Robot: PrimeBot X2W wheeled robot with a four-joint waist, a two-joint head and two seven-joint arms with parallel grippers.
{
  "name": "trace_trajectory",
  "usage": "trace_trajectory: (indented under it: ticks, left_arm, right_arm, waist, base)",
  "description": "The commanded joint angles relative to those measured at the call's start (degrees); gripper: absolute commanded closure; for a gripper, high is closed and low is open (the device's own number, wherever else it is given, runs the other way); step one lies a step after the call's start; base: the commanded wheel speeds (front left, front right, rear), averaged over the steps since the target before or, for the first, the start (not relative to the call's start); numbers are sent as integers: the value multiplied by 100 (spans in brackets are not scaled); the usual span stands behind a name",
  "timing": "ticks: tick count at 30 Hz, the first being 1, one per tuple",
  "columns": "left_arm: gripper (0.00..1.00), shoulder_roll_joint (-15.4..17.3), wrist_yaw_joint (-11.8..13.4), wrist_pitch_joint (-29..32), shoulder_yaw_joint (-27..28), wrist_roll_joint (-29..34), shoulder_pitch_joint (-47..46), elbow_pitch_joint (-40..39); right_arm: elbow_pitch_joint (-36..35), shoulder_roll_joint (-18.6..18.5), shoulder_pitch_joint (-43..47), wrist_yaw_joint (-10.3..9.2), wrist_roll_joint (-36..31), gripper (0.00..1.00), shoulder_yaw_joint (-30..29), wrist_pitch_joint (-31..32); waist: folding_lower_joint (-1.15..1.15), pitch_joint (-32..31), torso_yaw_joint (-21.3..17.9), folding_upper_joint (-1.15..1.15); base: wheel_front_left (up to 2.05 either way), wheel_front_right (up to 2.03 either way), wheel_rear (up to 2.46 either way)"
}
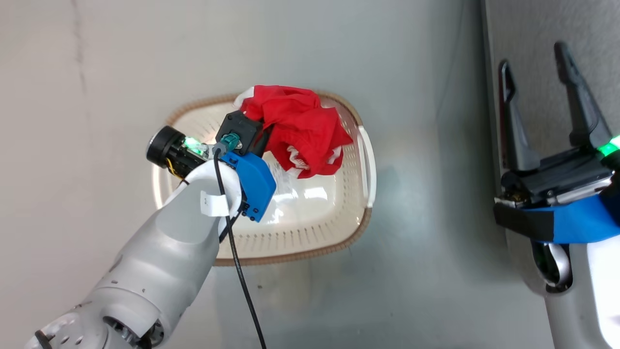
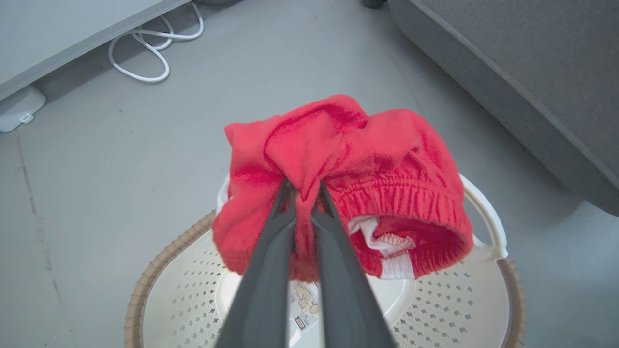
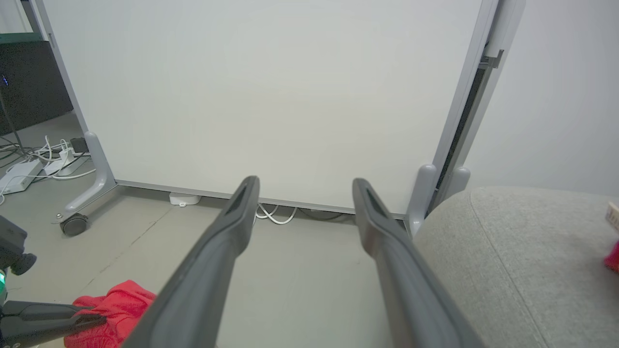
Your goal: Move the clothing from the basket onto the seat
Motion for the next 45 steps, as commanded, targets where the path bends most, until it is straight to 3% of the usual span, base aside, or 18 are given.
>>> trace_trajectory:
  ticks: [1, 17, 27, 38, 45]
  left_arm:
    - [100, -7, 1, -45, 47, -58, 51, -53]
    - [100, 329, 207, -82, 1098, 226, 899, -1658]
    - [100, 366, 204, -83, 1340, 496, 1300, -2202]
    - [100, 356, 179, -34, 1259, 524, 1433, -2579]
    - [100, 386, 228, 44, 1201, 516, 1455, -2740]
  right_arm:
    - [43, -47, 93, 1, 32, 0, -5, 1]
    - [515, 75, 1037, 1, 151, 0, -36, 1]
    - [720, 221, 1633, 1, 212, 0, -62, 1]
    - [701, 346, 2088, 1, 246, 0, -88, 1]
    - [688, 90, 1610, 1, 203, 0, 395, 1]
  waist:
    - [0, -496, 239, 0]
    - [0, -2497, 538, 0]
    - [0, -3410, 690, 0]
    - [0, -3860, 873, 0]
    - [0, -3835, 917, 0]
  base:
    - [0, 0, 0]
    - [0, 0, 0]
    - [0, 0, 0]
    - [0, 0, 0]
    - [0, 0, 0]
